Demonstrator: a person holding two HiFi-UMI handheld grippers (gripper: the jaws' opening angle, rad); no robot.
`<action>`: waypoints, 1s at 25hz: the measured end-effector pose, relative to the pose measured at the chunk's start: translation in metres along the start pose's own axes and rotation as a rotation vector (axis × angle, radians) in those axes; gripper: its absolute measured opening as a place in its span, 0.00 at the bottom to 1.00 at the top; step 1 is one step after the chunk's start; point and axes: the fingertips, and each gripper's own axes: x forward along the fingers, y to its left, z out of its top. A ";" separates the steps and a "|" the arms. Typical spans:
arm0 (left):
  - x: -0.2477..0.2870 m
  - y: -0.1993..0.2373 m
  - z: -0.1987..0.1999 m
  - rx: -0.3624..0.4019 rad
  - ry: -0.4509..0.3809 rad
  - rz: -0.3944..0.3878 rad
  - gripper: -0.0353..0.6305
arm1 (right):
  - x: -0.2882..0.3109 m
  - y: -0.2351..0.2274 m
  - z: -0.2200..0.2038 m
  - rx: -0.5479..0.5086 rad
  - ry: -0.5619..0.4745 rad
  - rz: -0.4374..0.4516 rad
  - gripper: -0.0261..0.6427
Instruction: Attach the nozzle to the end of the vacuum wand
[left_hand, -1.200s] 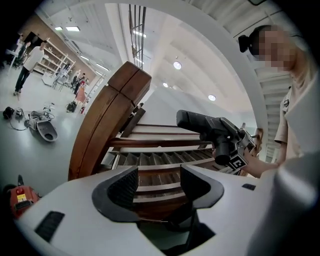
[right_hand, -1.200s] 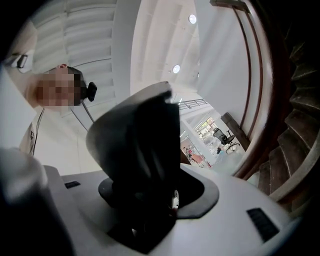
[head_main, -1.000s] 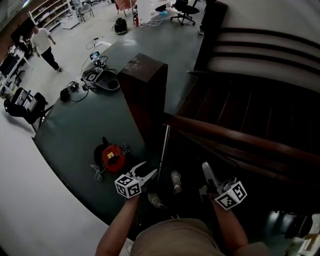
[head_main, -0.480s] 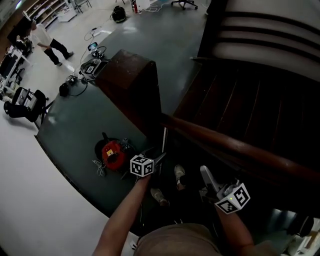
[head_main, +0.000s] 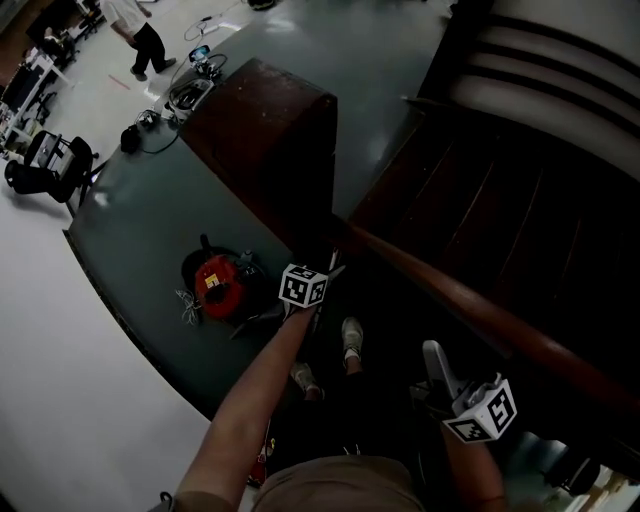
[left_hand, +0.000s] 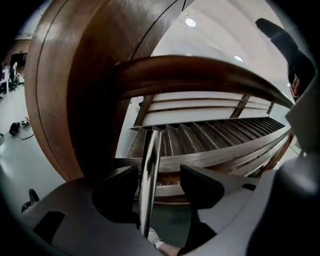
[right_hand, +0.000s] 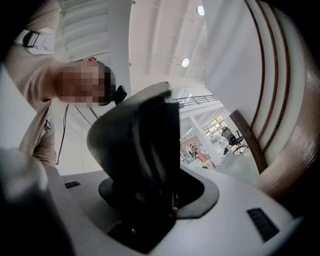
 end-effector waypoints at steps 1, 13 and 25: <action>0.007 0.003 -0.003 0.001 0.010 0.005 0.44 | 0.001 -0.001 0.001 -0.002 0.004 0.002 0.35; 0.053 0.018 0.003 -0.108 -0.090 -0.018 0.37 | 0.000 -0.015 0.008 -0.013 0.016 -0.007 0.35; -0.014 -0.055 -0.043 0.045 -0.061 -0.106 0.31 | 0.007 0.008 -0.003 -0.061 0.042 0.013 0.35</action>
